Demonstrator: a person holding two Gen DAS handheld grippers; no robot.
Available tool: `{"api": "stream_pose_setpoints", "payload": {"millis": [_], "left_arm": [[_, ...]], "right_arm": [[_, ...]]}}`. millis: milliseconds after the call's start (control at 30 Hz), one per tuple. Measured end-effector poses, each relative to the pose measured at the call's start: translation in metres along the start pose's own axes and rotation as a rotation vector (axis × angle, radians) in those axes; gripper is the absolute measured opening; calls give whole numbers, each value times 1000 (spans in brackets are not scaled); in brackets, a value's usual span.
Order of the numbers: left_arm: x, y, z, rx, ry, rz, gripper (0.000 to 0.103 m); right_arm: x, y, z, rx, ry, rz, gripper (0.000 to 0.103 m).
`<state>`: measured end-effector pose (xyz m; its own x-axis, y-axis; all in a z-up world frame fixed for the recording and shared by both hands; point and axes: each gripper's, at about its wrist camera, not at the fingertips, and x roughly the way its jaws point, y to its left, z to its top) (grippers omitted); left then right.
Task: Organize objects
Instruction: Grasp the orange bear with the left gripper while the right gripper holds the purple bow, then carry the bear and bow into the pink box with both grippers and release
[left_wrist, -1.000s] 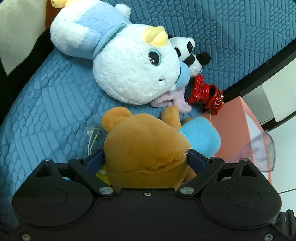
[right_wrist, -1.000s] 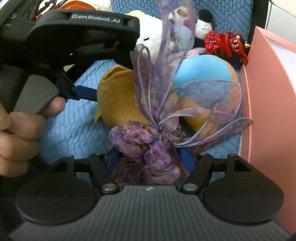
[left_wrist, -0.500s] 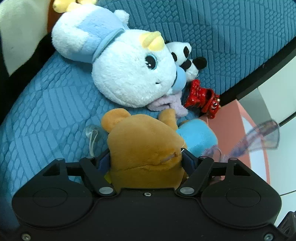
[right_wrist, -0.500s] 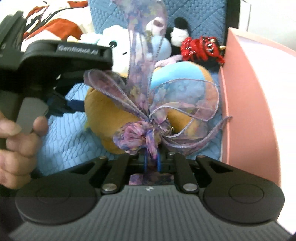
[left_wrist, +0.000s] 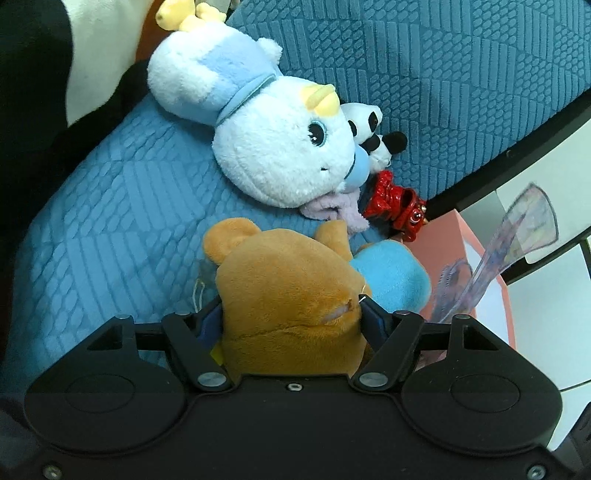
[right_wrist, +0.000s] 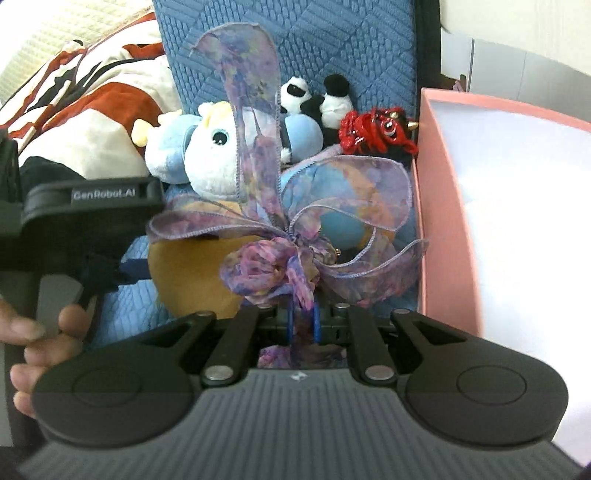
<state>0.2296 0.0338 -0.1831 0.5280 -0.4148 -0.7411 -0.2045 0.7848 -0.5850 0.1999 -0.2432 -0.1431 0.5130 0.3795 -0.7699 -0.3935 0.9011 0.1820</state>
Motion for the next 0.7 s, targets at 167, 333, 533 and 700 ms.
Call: {"api": "stream_pose_setpoints", "payload": {"millis": [167, 333, 533, 700], "left_arm": [[-18, 0, -12, -11, -25, -26, 71], [-38, -6, -16, -33, -59, -33, 71], [-63, -21, -17, -34, -106, -54, 71], [-77, -36, -11, -43, -111, -73, 71]], "right_arm": [[-15, -6, -3, 24, -5, 5, 13], [-34, -7, -3, 6, -14, 8, 13], [-58, -11, 9, -3, -30, 23, 13], [-78, -15, 25, -10, -44, 36, 13]]}}
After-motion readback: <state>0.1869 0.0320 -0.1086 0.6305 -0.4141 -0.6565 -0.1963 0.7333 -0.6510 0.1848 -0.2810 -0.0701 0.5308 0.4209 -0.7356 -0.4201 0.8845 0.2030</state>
